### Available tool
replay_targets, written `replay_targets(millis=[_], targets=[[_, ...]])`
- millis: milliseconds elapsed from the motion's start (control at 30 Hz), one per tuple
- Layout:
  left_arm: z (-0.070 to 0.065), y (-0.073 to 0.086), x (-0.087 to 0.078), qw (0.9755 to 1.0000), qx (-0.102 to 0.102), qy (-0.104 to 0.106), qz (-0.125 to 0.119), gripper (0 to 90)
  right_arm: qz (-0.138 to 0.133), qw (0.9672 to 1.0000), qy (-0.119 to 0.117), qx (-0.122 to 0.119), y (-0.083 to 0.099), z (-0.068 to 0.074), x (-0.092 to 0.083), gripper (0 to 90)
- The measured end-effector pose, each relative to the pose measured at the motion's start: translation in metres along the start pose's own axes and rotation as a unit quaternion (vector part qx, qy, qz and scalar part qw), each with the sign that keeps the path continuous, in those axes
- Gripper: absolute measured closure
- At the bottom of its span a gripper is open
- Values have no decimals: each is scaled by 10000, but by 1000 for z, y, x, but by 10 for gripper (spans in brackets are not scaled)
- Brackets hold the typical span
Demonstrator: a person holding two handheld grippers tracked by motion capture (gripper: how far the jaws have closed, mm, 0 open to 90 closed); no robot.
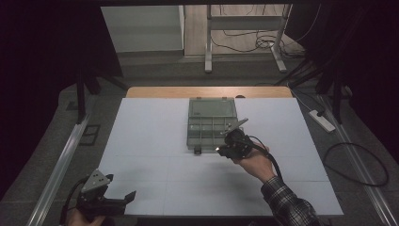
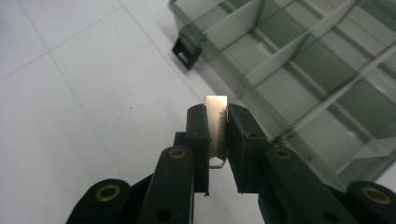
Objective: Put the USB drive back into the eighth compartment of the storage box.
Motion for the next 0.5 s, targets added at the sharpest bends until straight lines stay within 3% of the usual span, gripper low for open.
replay_targets(millis=[500], targets=[[0,0,0,10000,-7,-3,10,22,-160,9990,321,253,-6,-29,-5,784]])
Point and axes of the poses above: each handheld gripper's, and its own axes: x roughly forward along the jaws, y roughly out of its underside, z roughly to its left, the point moved 1 cm from there along x, roughly forward along the jaws, and after that the axes turned 4 degrees about -z, right-handed, at the moved point
